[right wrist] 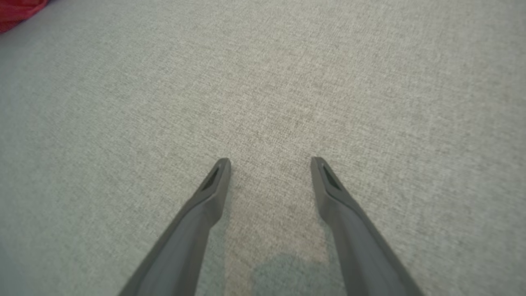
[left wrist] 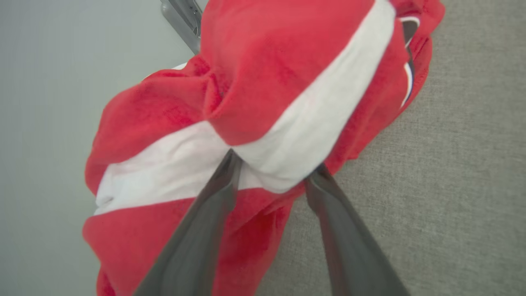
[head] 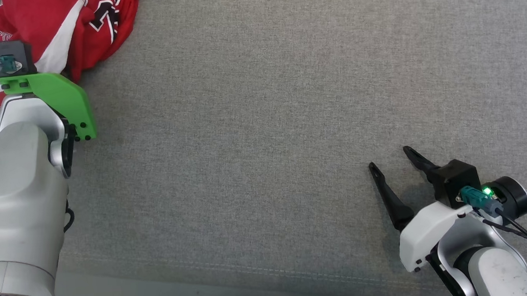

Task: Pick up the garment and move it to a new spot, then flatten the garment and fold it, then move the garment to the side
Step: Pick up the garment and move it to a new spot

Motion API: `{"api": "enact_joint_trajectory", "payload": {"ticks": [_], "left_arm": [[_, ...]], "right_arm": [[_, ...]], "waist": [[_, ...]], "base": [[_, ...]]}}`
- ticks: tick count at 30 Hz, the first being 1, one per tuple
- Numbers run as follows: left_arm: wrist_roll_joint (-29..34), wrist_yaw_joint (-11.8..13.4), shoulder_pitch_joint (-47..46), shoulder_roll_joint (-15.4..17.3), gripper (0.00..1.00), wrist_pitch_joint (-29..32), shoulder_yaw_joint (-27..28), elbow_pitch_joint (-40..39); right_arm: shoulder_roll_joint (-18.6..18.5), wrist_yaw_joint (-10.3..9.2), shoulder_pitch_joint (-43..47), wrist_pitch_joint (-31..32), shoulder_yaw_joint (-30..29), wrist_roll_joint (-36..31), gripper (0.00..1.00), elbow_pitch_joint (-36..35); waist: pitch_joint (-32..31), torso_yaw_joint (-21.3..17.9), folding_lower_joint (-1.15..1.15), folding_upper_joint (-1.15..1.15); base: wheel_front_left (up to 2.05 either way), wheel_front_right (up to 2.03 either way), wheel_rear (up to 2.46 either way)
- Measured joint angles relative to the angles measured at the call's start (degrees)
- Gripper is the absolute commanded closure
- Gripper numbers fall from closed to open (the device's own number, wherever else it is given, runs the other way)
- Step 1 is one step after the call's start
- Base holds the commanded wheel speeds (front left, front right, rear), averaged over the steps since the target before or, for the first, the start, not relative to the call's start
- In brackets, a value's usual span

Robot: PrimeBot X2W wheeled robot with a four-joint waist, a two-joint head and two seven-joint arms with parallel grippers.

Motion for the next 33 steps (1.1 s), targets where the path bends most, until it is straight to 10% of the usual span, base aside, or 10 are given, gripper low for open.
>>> {"api": "enact_joint_trajectory", "payload": {"ticks": [16, 33], "left_arm": [[-4.24, -3.71, -0.53, -2.02, 1.00, -8.72, 2.36, 1.33], [-2.27, -9.05, -0.44, -9.32, 1.00, -6.81, -7.50, -9.25]], "right_arm": [[1.19, 0.00, -0.57, -2.37, 1.44, 2.57, 0.00, 7.64], [1.98, 0.00, 0.90, -8.09, -1.71, 9.53, 0.00, 18.80]], "waist": [[-6.96, 0.14, 0.00, 0.00], [-23.14, -1.40, -0.01, 0.00]], "base": [[0.00, 0.00, 0.00], [0.00, 0.00, 0.00]]}}
